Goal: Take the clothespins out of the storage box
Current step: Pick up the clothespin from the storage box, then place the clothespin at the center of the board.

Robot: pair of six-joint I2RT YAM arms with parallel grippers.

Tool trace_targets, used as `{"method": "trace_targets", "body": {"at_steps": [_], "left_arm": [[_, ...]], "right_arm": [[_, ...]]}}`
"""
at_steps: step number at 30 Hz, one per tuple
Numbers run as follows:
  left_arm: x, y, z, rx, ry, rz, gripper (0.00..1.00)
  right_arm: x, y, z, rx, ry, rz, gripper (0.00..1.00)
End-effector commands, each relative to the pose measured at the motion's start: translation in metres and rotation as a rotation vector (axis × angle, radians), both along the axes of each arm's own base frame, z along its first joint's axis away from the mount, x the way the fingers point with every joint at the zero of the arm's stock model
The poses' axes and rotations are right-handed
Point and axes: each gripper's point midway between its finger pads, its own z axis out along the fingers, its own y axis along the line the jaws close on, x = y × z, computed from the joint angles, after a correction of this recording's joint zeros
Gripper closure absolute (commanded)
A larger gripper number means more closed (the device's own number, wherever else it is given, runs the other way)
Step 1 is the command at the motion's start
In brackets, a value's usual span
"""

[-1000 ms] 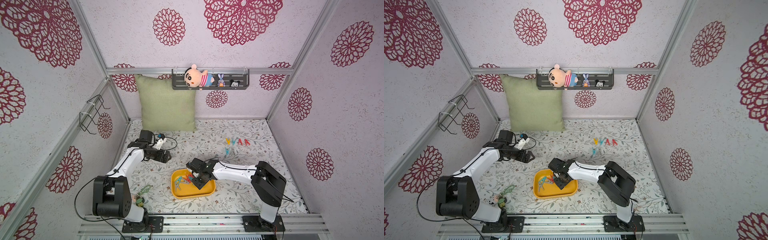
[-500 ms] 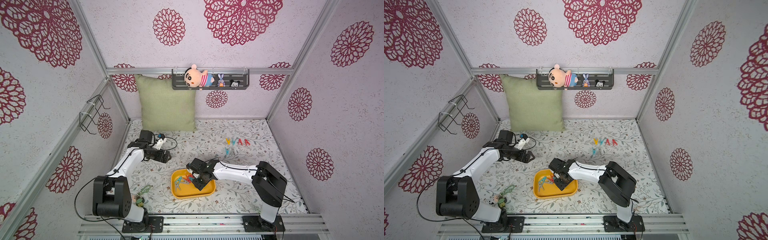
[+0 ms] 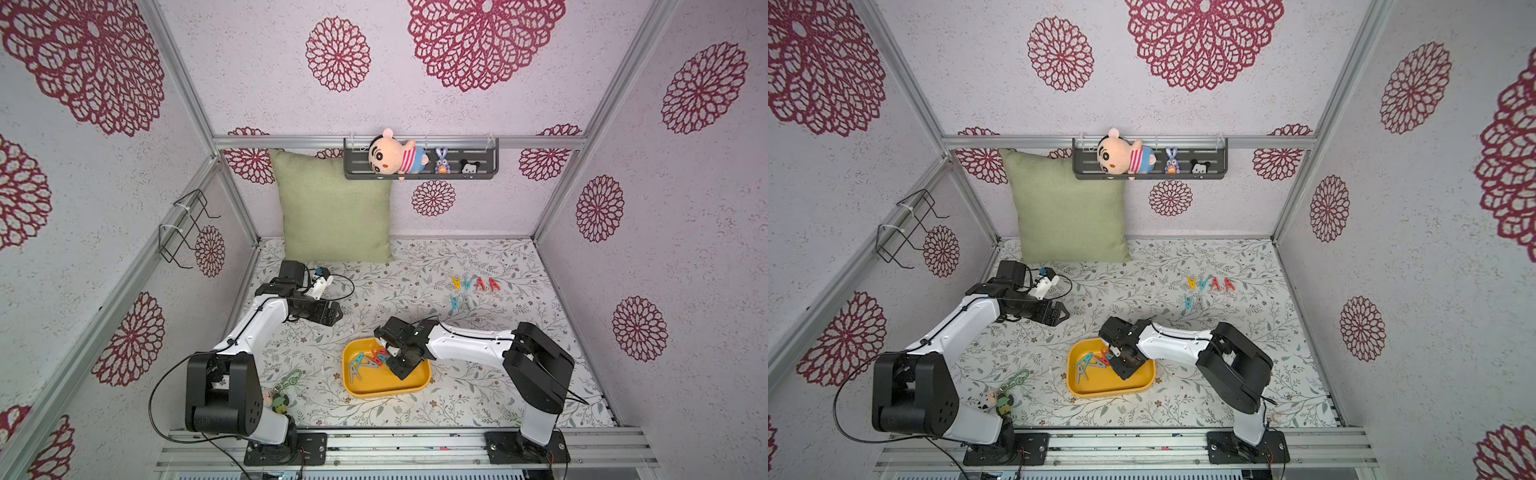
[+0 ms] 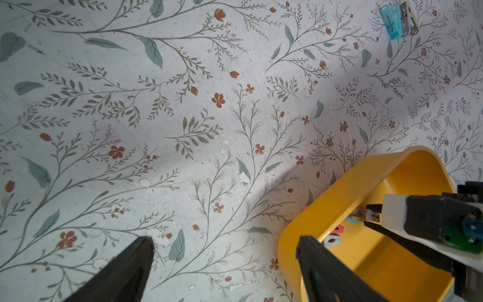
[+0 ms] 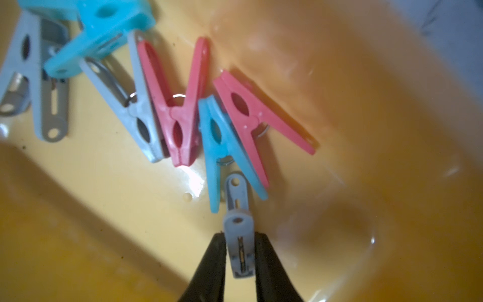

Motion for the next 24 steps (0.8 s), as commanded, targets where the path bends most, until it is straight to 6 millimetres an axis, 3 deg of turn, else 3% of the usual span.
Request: {"method": "trace_targets", "body": {"at_steps": [1,21,24], "left_arm": [[-0.001,-0.001,0.002,-0.008,-0.012,-0.008,0.06],[0.0,-0.002,0.003,-0.012,-0.011,-0.008,0.06],[-0.001,-0.003,0.003,-0.012,-0.01,-0.011,0.06]], "right_arm": [[0.006,-0.001,0.023,0.038,-0.046,-0.017,0.81],[0.001,-0.01,0.054,0.079,-0.04,-0.062,0.84],[0.0,-0.008,0.066,0.123,-0.044,-0.07,0.84]]}}
